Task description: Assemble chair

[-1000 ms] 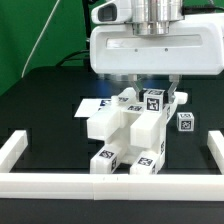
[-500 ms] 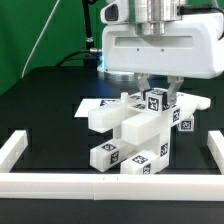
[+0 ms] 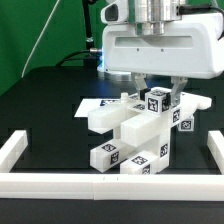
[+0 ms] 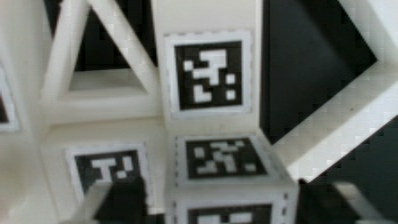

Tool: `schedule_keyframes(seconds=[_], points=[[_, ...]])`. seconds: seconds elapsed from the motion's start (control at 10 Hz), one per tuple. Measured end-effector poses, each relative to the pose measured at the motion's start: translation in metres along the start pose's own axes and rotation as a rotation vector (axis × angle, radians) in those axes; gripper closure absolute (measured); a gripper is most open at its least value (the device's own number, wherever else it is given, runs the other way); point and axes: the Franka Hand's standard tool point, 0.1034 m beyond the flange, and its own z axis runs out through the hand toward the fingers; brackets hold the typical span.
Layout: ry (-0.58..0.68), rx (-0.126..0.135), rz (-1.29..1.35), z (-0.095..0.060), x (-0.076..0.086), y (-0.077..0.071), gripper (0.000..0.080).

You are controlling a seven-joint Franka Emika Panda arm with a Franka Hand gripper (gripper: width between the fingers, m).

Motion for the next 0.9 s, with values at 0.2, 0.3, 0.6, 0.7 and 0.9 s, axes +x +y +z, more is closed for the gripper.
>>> schedule_keyframes(seconds=[0.2, 0.3, 0.6, 0.7, 0.9], points=[[0.000, 0.000, 0.000, 0.000, 0.000, 0.000, 0.0192], [0.000, 0.000, 0.000, 0.000, 0.000, 0.000, 0.0158], [-0.011, 0.021, 0.004, -0.020, -0.003, -0.007, 0.0152], [-0.011, 0.041, 0.007, -0.034, -0.011, -0.014, 0.0151], [-0.016, 0.038, 0.008, -0.032, -0.019, -0.016, 0.0151]])
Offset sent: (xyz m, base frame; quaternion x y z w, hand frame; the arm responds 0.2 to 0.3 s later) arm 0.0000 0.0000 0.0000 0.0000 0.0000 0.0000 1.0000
